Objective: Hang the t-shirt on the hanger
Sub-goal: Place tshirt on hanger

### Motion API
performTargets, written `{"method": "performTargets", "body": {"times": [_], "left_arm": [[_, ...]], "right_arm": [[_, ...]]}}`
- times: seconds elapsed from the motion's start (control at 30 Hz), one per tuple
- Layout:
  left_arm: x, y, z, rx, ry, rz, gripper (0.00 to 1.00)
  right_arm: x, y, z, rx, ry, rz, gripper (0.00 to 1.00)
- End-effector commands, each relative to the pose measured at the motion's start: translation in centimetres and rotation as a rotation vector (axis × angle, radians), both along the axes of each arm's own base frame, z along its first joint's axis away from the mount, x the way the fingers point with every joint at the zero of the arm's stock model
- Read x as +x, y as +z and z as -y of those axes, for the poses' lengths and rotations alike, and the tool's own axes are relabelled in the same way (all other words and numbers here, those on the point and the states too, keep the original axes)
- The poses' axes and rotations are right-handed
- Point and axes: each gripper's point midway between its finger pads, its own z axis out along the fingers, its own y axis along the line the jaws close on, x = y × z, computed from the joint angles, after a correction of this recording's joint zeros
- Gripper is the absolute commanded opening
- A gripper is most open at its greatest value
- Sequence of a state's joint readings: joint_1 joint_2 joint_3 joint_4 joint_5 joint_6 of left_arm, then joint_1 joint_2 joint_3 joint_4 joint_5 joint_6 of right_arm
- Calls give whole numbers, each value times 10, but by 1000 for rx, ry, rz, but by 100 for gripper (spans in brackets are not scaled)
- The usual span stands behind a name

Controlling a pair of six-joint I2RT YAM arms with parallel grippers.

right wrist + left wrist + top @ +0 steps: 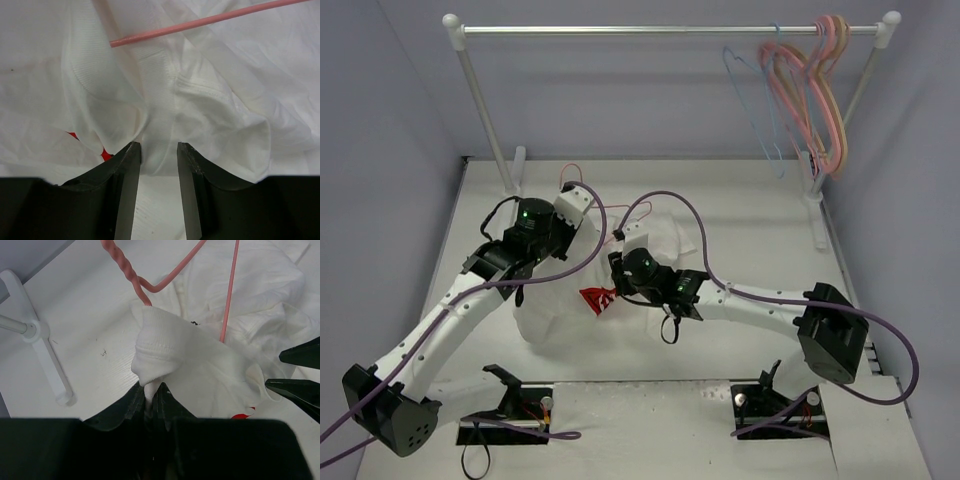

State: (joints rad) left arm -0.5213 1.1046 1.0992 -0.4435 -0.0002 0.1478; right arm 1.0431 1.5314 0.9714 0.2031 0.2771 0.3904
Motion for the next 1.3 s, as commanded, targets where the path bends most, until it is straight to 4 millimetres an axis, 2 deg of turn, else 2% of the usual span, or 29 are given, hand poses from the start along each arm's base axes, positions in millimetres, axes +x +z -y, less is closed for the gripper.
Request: {"method": "performTargets", "body": {"times": [0.0, 0.1, 0.17, 0.3, 0.33, 0.37, 0.5, 0.6, 0.63, 0.67, 0.77, 0.87, 0.97, 1.07, 1.27], "left_arm": [[14, 43, 3, -79, 18, 119, 0], [14, 43, 2, -80, 21, 119, 0], [11, 44, 8, -95, -9, 114, 0], [8, 47, 9, -109, -22, 120, 0], [7, 48, 8, -110, -23, 123, 0], [7, 48, 9, -113, -27, 123, 0], [0, 56, 8, -127, -43, 145, 0], [-5, 65, 7, -144, -56, 180, 0], [-7, 66, 7, -146, -62, 188, 0], [-10, 69, 7, -155, -74, 202, 0], [-16, 72, 9, -173, -100, 222, 0], [-23, 79, 15, -204, -152, 246, 0], [-32, 80, 21, -217, -208, 261, 0], [-34, 73, 20, -197, -219, 256, 0], [-37, 64, 19, -159, -249, 253, 0]], "right_arm": [[12, 25, -10, 47, -42, 56, 36], [14, 19, -9, 28, -53, 55, 33], [17, 17, -8, 16, -64, 61, 27], [24, 23, -6, 11, -88, 95, 10], [27, 27, -5, 10, -92, 110, 3], [29, 30, -5, 7, -93, 118, 0], [46, 41, 10, -8, -118, 158, 0], [64, 58, 33, 33, -149, 180, 0], [67, 60, 37, 47, -140, 174, 0], [77, 59, 52, 42, -164, 176, 0], [90, 67, 73, 52, -189, 190, 0], [99, 67, 87, 51, -193, 188, 0], [107, 65, 98, 59, -196, 183, 0], [111, 67, 105, 65, -192, 192, 0], [128, 75, 132, 54, -230, 216, 0]]}}
